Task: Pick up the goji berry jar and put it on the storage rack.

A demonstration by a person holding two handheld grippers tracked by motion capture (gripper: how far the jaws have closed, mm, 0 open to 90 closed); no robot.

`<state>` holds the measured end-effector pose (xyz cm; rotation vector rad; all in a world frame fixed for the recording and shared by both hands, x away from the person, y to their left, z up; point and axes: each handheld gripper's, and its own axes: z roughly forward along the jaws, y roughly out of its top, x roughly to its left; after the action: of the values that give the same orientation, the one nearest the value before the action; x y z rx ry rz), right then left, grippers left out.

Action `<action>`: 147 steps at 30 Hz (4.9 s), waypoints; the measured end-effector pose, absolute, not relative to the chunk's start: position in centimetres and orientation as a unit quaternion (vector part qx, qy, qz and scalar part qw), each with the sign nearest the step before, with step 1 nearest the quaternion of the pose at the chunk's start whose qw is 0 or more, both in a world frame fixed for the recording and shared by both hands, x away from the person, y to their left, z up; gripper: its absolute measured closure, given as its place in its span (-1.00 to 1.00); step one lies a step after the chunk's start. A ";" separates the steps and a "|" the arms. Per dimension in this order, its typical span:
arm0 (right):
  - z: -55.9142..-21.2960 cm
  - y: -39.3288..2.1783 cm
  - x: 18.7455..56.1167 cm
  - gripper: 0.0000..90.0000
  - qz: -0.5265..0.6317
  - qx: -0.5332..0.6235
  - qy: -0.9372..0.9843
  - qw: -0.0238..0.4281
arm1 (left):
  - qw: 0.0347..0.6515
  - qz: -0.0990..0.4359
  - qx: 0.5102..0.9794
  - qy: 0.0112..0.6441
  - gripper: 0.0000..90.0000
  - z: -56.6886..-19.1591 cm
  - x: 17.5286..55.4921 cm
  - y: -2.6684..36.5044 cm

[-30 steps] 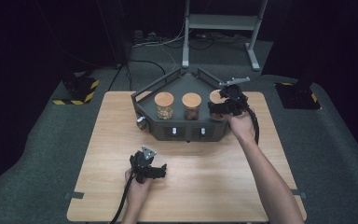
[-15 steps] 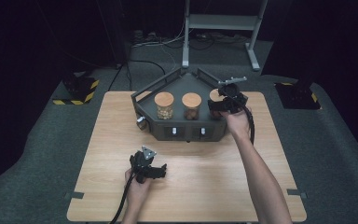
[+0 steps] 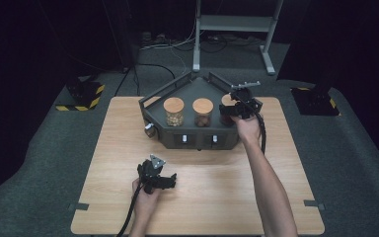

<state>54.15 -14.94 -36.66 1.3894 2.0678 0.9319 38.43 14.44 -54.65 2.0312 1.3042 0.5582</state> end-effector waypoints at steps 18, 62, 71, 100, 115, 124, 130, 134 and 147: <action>-37.8 -15.1 54.4 -0.45 0.357 0.499 0.755 0.233 | 0.326 0.213 0.775 0.498 -0.95 -54.7 38.4 14.4; -36.0 -17.6 51.5 -0.95 0.419 0.485 0.758 0.122 | 0.326 0.213 0.775 0.498 -0.95 -54.7 38.4 14.4; -36.7 -19.1 50.1 -0.92 0.446 0.462 0.757 0.122 | 0.326 0.213 0.775 0.498 -0.95 -54.7 38.4 14.4; -37.3 -22.3 46.8 -0.90 0.482 0.451 0.738 0.143 | 0.325 0.213 0.775 0.499 -0.95 -54.7 38.4 14.4; -38.2 -23.3 45.8 -0.90 0.487 0.454 0.731 0.152 | 0.325 0.213 0.775 0.499 -0.95 -54.7 38.4 14.4; -38.8 -23.8 44.9 -0.86 0.492 0.449 0.729 0.154 | 0.326 0.213 0.775 0.499 -0.95 -54.7 38.4 14.4; -39.3 -24.4 44.1 -0.86 0.500 0.448 0.725 0.153 | 0.326 0.213 0.774 0.499 -0.95 -54.7 38.4 14.4; -39.8 -24.8 43.8 -0.86 0.497 0.450 0.726 0.156 | 0.325 0.213 0.775 0.499 -0.95 -54.7 38.4 14.4; -41.5 -25.9 42.6 -0.85 0.504 0.454 0.719 0.150 | 0.325 0.213 0.774 0.499 -0.95 -54.7 38.4 14.4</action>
<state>42.57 -25.95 -41.50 1.3035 2.0659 1.4490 38.42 14.40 -54.66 2.0303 1.3079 0.5588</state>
